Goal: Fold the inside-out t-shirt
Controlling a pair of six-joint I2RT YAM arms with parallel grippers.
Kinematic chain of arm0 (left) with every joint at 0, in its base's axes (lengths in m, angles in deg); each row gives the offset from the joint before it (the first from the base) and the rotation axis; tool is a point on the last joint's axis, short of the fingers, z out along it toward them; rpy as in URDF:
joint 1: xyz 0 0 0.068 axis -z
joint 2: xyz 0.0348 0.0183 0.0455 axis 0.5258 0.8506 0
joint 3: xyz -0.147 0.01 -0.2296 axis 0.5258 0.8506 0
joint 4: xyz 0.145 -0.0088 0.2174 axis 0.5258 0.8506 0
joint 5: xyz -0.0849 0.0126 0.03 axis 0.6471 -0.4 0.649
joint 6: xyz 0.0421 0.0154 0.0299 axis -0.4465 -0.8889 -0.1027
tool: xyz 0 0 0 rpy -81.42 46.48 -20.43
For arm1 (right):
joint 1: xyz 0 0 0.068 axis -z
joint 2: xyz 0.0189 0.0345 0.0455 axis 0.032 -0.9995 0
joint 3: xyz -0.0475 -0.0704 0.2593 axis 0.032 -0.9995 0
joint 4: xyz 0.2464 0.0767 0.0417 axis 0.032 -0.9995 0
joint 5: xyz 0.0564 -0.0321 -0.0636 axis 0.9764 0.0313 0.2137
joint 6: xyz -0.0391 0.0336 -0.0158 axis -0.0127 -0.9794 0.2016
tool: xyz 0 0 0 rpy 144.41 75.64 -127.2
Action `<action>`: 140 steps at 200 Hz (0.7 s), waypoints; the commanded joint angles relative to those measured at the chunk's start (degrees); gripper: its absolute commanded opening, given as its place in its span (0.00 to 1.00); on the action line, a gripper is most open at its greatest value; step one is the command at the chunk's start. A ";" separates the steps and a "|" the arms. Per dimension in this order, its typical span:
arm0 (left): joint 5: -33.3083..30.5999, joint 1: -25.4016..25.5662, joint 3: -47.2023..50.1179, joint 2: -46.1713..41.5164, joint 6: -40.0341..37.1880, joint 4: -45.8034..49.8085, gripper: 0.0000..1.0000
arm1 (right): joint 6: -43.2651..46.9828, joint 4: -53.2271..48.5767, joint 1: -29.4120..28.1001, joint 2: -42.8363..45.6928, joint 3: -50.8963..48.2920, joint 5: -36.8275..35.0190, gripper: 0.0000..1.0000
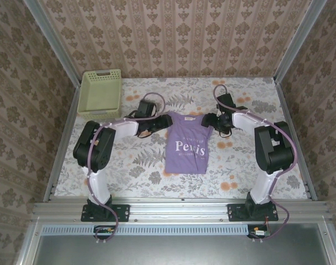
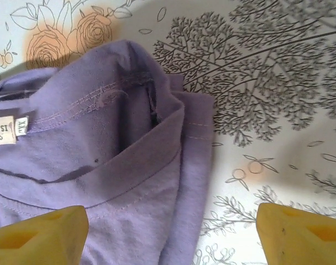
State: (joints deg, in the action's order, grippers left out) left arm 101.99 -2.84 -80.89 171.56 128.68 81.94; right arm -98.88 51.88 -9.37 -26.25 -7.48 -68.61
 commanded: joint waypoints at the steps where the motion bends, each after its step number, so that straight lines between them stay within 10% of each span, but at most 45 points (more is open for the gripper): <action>1: 0.62 0.72 -5.17 4.64 -1.06 1.71 0.63 | -0.47 0.68 -0.52 -3.68 1.55 2.70 0.79; 140: 8.73 -0.09 -3.25 5.63 0.79 -9.88 0.11 | 2.52 -0.36 -2.13 -7.77 7.61 6.28 0.19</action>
State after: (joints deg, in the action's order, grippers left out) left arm 106.82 -1.29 -89.61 182.27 128.28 77.62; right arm -97.92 50.40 -10.39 -35.50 0.59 -65.07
